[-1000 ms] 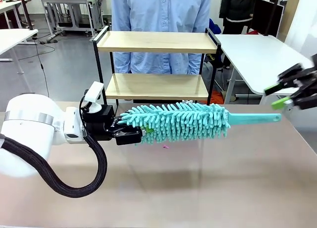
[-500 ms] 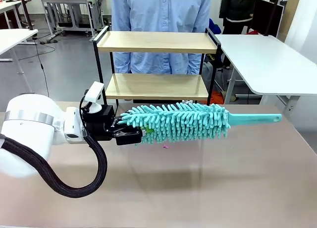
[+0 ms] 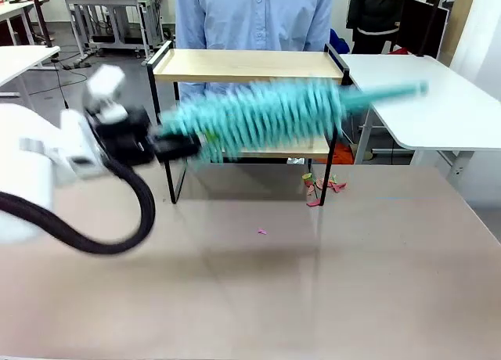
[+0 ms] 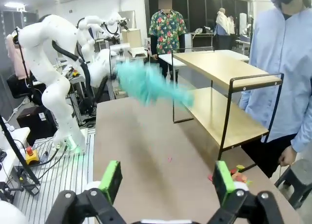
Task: Clean the shelf.
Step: Hand the Duster back to the human.
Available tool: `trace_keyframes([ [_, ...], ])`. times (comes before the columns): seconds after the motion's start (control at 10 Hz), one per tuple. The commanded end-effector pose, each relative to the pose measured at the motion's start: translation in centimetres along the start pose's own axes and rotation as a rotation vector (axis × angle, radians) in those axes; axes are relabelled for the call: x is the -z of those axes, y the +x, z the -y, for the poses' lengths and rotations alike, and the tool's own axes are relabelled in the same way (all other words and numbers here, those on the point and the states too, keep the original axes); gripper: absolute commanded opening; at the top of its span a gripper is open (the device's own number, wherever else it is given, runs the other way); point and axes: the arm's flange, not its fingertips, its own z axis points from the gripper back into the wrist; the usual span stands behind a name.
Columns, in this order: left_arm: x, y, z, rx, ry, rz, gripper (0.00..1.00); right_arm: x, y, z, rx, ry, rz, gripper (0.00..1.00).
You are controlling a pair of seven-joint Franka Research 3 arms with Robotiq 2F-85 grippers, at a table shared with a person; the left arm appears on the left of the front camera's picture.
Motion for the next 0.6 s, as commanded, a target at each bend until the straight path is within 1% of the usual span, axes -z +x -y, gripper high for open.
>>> trace_keyframes([
  [0.0,-0.5,8.6,0.2,0.070,0.082,0.079,0.17,-0.4,0.3,0.2,-0.021,0.002,0.018,1.00],
  [0.1,-1.3,12.5,0.2,0.127,0.182,0.063,0.17,-0.4,0.3,0.2,-0.021,0.002,0.018,1.00],
  [0.2,-3.3,16.2,0.2,0.168,0.365,0.024,0.17,-0.4,0.3,0.2,-0.021,0.002,0.018,1.00],
  [0.3,-5.6,18.3,0.1,0.194,0.504,-0.017,0.17,-0.4,0.3,0.2,-0.021,0.002,0.018,1.00],
  [0.5,-11.0,20.1,-0.1,0.201,0.748,-0.075,0.17,-0.4,0.3,0.2,-0.021,0.002,0.018,1.00],
])
